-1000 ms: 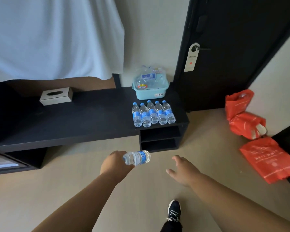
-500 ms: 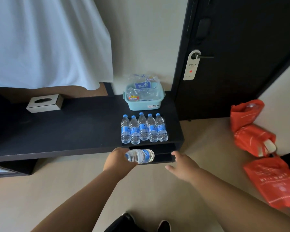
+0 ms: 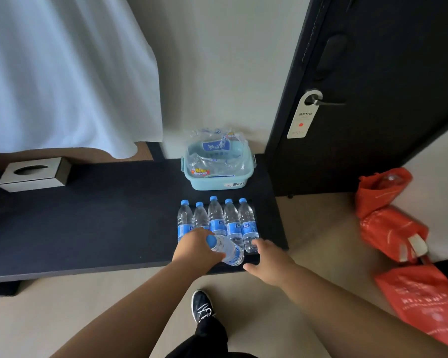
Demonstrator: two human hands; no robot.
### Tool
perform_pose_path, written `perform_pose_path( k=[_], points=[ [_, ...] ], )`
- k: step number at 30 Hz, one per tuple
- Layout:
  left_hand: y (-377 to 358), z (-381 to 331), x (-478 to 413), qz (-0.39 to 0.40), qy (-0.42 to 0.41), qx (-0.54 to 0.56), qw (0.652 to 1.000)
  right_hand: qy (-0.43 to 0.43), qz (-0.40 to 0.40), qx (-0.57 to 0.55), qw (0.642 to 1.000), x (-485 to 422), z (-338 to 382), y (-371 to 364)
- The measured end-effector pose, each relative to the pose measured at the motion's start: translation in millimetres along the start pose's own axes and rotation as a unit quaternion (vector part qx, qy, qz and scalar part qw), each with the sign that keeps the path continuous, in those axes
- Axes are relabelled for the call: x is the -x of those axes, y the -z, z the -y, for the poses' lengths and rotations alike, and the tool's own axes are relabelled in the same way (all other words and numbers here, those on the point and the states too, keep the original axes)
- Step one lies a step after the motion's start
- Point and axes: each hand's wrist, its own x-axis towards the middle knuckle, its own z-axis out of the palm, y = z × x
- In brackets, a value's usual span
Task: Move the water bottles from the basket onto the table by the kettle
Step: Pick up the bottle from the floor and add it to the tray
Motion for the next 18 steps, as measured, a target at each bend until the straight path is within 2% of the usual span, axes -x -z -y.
perform_pose_path(
  k=[7, 12, 18],
  points=[
    [17, 4, -83, 0.056, 0.011, 0.036, 0.998, 0.009, 0.024, -0.035, 0.999, -69, 31, 10],
    [19, 6, -130, 0.111, -0.015, 0.046, 0.993, 0.010, 0.044, -0.079, 0.996, -104, 53, 5],
    [-1, 9, -160, 0.121, -0.002, 0.064, 0.991, -0.011, 0.070, -0.142, 0.987, -132, 54, 0]
  ],
)
